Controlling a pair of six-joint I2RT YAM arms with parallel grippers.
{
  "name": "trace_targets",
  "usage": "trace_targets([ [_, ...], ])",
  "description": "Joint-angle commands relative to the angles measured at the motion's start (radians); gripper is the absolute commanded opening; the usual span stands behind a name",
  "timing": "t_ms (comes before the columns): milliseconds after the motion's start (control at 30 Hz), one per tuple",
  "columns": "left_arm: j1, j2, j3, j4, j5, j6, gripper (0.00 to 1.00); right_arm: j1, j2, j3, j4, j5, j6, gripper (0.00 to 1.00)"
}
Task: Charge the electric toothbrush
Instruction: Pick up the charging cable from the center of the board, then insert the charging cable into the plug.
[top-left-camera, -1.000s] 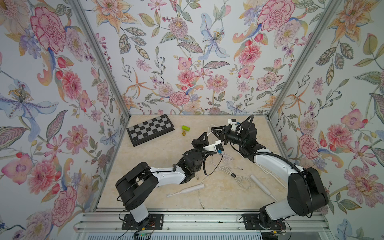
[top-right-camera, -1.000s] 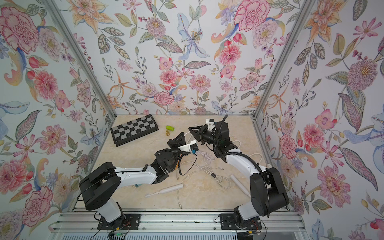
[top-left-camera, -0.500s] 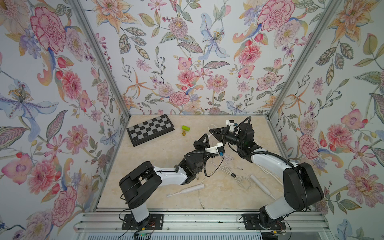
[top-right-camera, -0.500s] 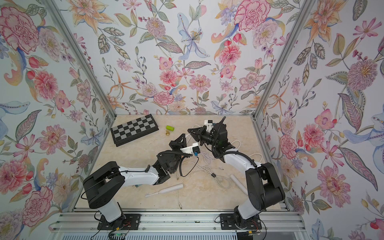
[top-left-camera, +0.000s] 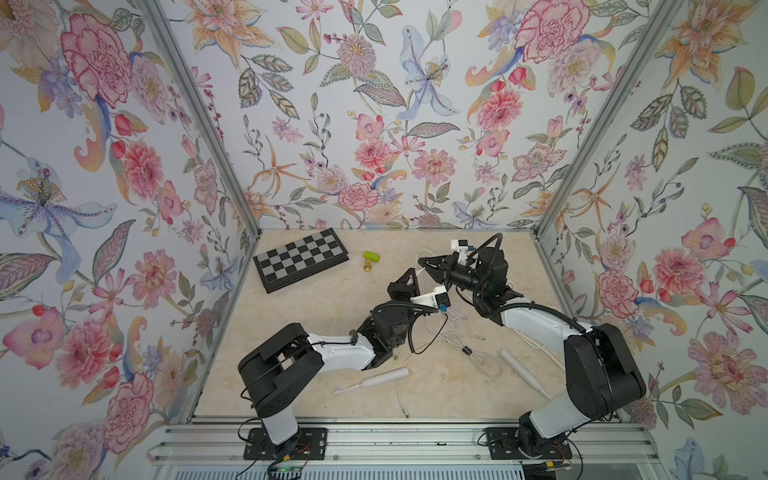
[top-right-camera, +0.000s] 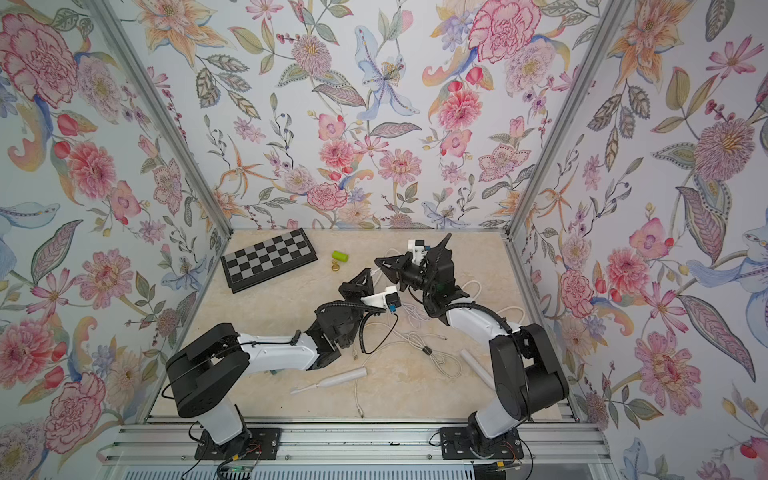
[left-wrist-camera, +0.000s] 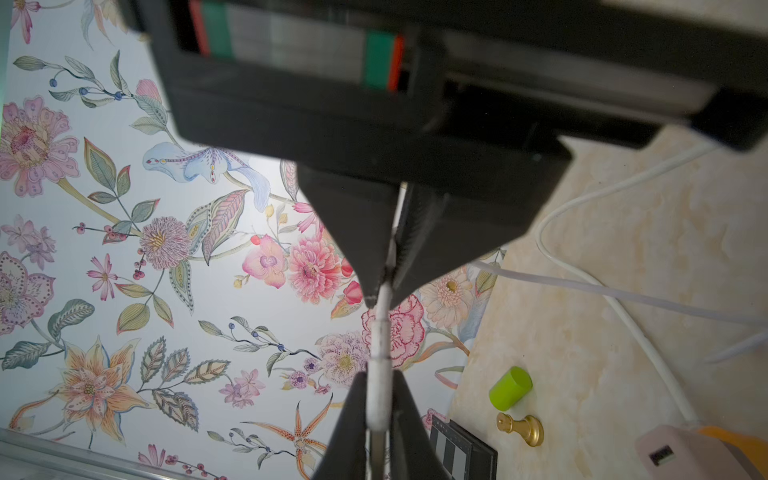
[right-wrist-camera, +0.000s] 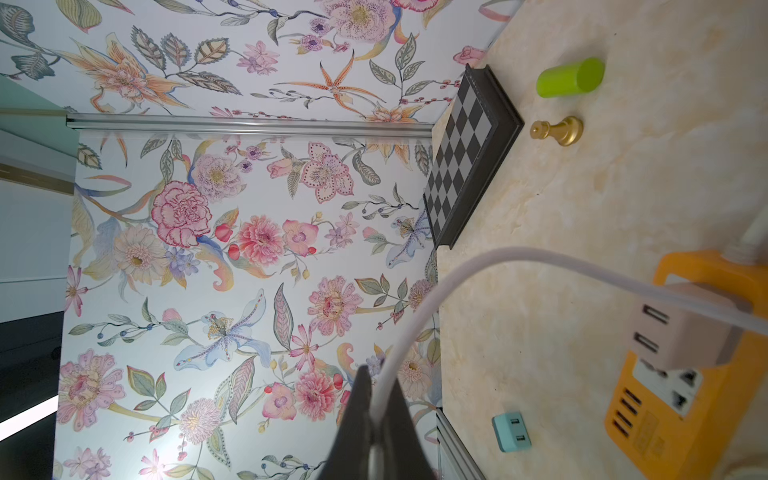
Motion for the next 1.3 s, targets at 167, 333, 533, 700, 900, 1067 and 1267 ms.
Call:
trace_targets([
  [167, -0.049, -0.197, -0.049, -0.247, -0.049, -0.306, 0.55, -0.043, 0.005, 0.039, 0.014, 0.059, -0.15, 0.0],
  [333, -0.044, -0.378, -0.121, -0.502, 0.078, -0.709, 0.6, -0.071, 0.068, 0.061, 0.042, 0.079, -0.401, 0.0],
  [533, 0.026, -0.445, -0.152, -0.659, 0.183, -1.193, 0.62, -0.047, 0.14, 0.119, -0.032, 0.092, -0.68, 0.0],
  [700, 0.078, -0.452, -0.187, -0.692, 0.303, -1.428, 0.62, 0.036, 0.158, 0.136, -0.077, 0.173, -0.939, 0.0],
  [900, 0.21, -0.469, -0.242, -0.728, 0.458, -1.664, 0.61, 0.093, 0.225, 0.138, 0.006, 0.152, -1.102, 0.0],
  [1067, 0.234, -0.47, -0.265, -0.793, 0.477, -1.751, 0.6, 0.131, 0.247, 0.125, 0.011, 0.127, -1.247, 0.0],
  [1267, 0.236, -0.442, -0.275, -0.815, 0.5, -1.806, 0.6, 0.13, 0.297, 0.115, 0.079, 0.052, -1.319, 0.0],
])
